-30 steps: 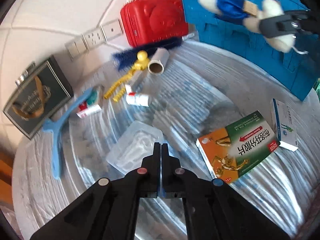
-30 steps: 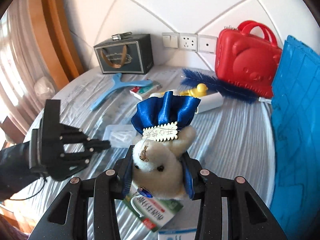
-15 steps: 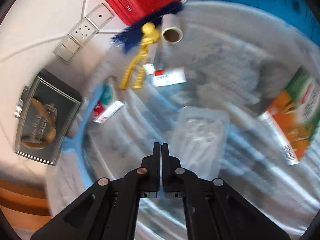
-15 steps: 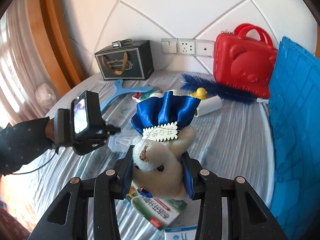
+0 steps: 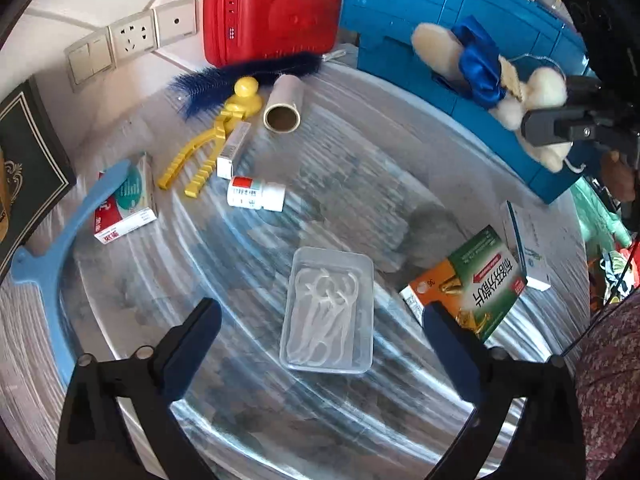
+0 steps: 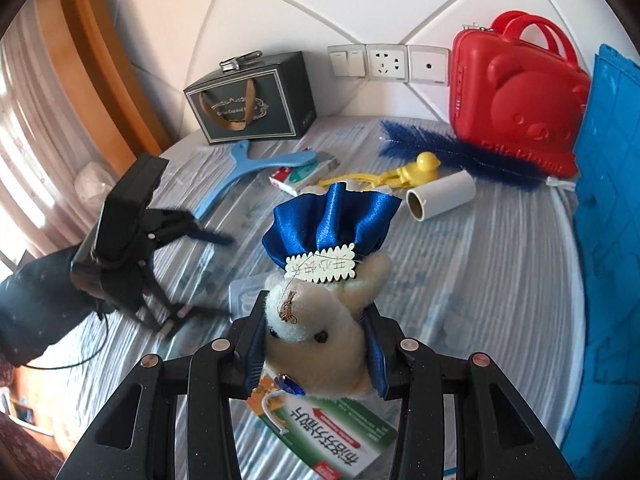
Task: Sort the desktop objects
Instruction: 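Grasp the clear floss-pick box with the left tool while the right tool holds the bunny, then carry the floss box and bunny into the blue crate and release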
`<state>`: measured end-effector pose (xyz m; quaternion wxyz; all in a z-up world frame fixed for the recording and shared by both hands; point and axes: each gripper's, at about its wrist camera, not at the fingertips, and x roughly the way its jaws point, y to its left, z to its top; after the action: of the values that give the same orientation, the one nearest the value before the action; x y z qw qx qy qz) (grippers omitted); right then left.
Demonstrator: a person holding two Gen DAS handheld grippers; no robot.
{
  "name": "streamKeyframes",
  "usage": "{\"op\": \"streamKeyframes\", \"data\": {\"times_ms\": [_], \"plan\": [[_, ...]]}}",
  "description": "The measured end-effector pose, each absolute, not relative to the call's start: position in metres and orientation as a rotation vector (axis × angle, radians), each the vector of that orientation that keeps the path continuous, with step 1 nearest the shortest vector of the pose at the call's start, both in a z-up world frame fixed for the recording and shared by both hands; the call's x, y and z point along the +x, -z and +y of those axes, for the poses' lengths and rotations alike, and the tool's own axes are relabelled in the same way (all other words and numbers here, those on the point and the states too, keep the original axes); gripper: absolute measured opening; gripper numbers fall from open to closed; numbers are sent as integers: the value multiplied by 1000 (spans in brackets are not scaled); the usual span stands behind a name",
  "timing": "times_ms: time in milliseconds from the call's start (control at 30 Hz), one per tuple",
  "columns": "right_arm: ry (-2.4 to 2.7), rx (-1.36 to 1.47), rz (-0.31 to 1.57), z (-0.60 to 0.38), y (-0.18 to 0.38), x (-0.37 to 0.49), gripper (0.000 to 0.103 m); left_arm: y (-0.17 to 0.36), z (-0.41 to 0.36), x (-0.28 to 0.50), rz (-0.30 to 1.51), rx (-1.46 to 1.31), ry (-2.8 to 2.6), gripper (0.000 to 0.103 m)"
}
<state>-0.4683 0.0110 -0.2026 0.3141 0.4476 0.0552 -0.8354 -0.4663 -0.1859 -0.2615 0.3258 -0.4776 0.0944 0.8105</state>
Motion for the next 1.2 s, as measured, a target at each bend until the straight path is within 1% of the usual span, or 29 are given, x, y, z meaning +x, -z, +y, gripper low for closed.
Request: {"op": "streamKeyframes", "data": {"times_ms": [67, 167, 267, 300, 400, 433, 600, 667, 733, 800, 833, 900, 933, 1033, 1100, 1167, 1200], "plan": [[2203, 1181, 143, 12, 203, -470, 41, 263, -186, -466, 232, -1249, -2128, 102], [2208, 1188, 115, 17, 204, -471, 41, 271, -182, -476, 271, -1284, -2119, 102], [2209, 1196, 82, 22, 204, -472, 41, 284, -176, -484, 377, -1348, -2166, 102], [2212, 1192, 84, 22, 203, -472, 41, 289, -175, -486, 387, -1351, -2182, 102], [2219, 1189, 77, 26, 202, -472, 42, 295, -173, -493, 290, -1365, -2155, 102], [2220, 1190, 73, 27, 202, -472, 42, 297, -171, -495, 292, -1374, -2148, 102], [2213, 1193, 57, 29, 203, -473, 42, 310, -151, -493, 442, -1398, -2185, 100], [2211, 1186, 62, 29, 202, -472, 42, 317, -149, -494, 449, -1428, -2187, 99], [2215, 1181, 58, 30, 200, -471, 42, 320, -152, -497, 401, -1458, -2200, 94], [2224, 1170, 64, 30, 199, -469, 42, 317, -150, -501, 385, -1461, -2227, 81], [2228, 1166, 71, 30, 198, -468, 42, 316, -149, -502, 364, -1459, -2245, 69], [2237, 1155, 83, 30, 196, -466, 42, 315, -146, -502, 356, -1471, -2278, 67], [2239, 1149, 89, 30, 195, -464, 42, 315, -145, -502, 343, -1475, -2288, 60], [2242, 1130, 96, 31, 189, -457, 42, 313, -142, -502, 322, -1512, -2359, 59], [2253, 1103, 102, 32, 181, -450, 42, 308, -140, -493, 399, -1508, -2430, 59], [2277, 1062, 121, 34, 171, -441, 42, 295, -137, -486, 395, -1476, -2488, 59], [2290, 1044, 131, 35, 166, -438, 42, 280, -137, -480, 384, -1445, -2534, 59]]}}
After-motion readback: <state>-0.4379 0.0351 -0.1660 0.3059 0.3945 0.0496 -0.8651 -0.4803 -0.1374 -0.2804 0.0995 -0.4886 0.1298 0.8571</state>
